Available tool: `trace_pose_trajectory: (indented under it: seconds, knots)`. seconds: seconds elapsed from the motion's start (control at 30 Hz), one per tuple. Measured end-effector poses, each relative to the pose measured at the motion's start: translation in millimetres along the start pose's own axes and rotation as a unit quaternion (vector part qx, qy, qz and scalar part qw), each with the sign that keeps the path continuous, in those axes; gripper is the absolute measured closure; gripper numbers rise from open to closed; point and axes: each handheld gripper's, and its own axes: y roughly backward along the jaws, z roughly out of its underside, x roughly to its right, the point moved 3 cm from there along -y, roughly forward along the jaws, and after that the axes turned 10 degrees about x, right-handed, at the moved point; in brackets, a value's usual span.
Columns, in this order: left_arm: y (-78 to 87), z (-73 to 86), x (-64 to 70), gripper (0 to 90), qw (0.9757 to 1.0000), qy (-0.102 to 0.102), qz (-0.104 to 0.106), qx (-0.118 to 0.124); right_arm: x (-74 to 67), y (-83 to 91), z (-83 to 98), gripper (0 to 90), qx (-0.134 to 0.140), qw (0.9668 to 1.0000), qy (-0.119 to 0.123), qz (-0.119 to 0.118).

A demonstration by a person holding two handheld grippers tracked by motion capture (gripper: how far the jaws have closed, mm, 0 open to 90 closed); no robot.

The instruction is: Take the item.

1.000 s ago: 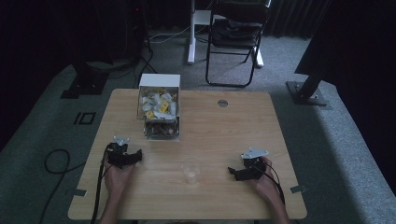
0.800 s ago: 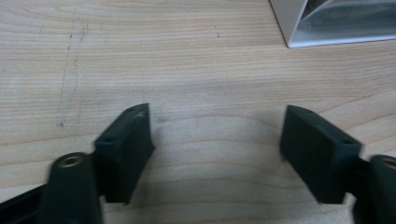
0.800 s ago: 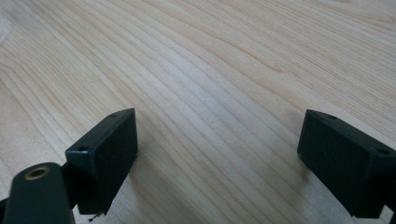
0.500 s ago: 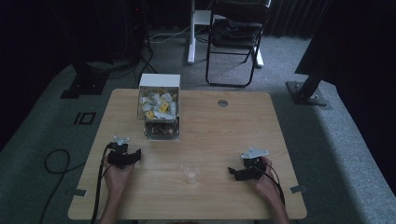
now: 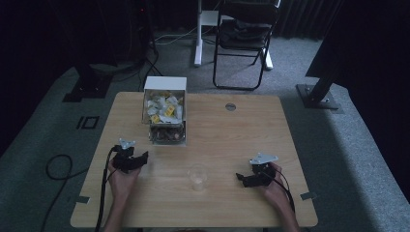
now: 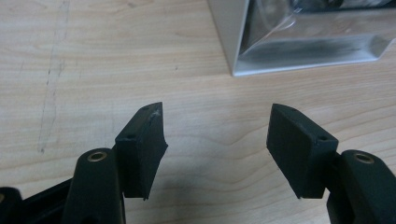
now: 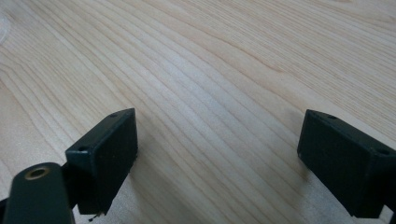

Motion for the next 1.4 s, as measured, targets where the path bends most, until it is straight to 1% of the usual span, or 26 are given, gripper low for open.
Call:
trace_pose_trajectory:
  seconds: [0.1,0.13,0.2,0.37,0.47,0.5,0.53,0.57,0.63,0.87,1.17,1.33,1.4]
  knots:
    - [1.0,-2.5,1.6,37.7,1.0000,-0.003,0.001,0.003,0.0,0.0,0.0,12.1,0.000,1.0000,0.000,0.000]
    - [2.2,-4.6,3.0,37.7,0.9999,-0.001,0.003,0.011,0.0,0.0,0.0,12.0,0.000,1.0000,0.000,0.000]
    - [3.9,-6.6,4.1,38.1,0.9999,-0.003,0.004,0.016,0.0,0.0,0.0,12.1,0.000,1.0000,0.000,0.000]
    - [6.2,-10.2,6.1,38.2,0.9997,-0.004,0.010,0.021,-0.1,0.0,0.0,12.1,0.000,1.0000,0.000,0.000]
    - [7.5,-13.5,9.9,38.2,0.9995,-0.009,0.020,0.025,-0.1,0.0,0.0,12.1,0.000,1.0000,0.000,0.000]
    - [7.5,-13.5,9.9,38.2,0.9995,-0.009,0.020,0.025,-0.1,0.0,0.0,12.1,0.000,1.0000,0.000,0.000]
    - [8.5,-14.9,12.0,38.2,0.9992,-0.010,0.029,0.026,-0.1,0.0,0.0,12.1,0.000,1.0000,0.000,0.000]
    - [8.5,-14.9,12.0,38.3,0.9992,-0.010,0.029,0.026,-0.1,0.0,0.0,12.1,0.000,1.0000,0.000,0.000]
    - [10.1,-17.7,16.2,38.3,0.9987,-0.016,0.037,0.031,-0.1,0.0,0.0,12.1,0.000,1.0000,0.000,0.000]
    - [12.2,-24.5,24.0,38.7,0.9973,-0.028,0.055,0.041,-0.1,0.0,0.0,12.1,0.000,1.0000,0.000,0.000]
    - [13.4,-30.4,30.5,39.0,0.9957,-0.036,0.066,0.055,-0.1,0.0,0.0,12.1,0.000,1.0000,0.000,0.000]
    - [13.4,-32.7,33.3,39.0,0.9952,-0.038,0.068,0.058,-0.1,0.0,0.0,12.1,0.000,1.0000,0.000,0.000]
    - [13.2,-33.7,34.8,38.7,0.9949,-0.043,0.068,0.061,-0.1,0.0,0.0,12.1,0.000,1.0000,0.000,0.000]
